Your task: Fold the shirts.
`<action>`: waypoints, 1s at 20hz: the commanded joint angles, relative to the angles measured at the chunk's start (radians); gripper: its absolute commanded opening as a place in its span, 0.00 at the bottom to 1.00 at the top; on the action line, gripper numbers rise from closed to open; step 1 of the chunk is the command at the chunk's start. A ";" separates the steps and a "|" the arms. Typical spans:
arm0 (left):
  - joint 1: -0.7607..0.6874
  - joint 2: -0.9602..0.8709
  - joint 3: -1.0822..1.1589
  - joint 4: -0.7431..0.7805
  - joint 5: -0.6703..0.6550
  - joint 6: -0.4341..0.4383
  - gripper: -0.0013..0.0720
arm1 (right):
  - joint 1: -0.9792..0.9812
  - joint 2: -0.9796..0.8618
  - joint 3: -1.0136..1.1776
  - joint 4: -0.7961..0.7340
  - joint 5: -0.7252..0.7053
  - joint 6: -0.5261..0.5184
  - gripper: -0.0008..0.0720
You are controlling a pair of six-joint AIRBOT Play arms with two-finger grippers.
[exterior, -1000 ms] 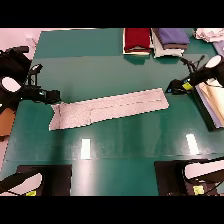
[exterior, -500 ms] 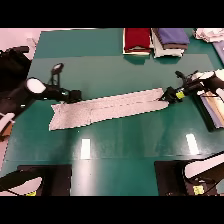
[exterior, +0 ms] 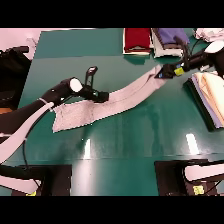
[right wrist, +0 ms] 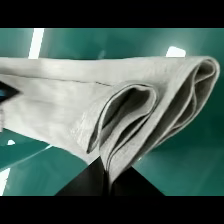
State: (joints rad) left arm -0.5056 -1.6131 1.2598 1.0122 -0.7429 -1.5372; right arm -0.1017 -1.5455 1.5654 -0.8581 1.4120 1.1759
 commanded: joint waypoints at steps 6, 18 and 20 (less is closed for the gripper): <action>-0.040 -0.109 0.091 -0.027 0.021 -0.004 0.05 | 0.211 0.107 0.203 0.003 0.002 0.118 0.03; 0.184 0.164 0.147 0.196 -0.178 -0.008 0.05 | 0.544 0.098 0.223 0.012 -0.138 0.144 0.03; 0.297 0.306 0.147 0.270 -0.206 -0.008 0.05 | 0.646 0.056 0.223 0.110 -0.250 0.142 0.03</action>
State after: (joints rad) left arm -0.3344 -1.4647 1.4014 1.1603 -0.8898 -1.5440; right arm 0.4255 -1.4582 1.7870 -0.8295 1.2903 1.3182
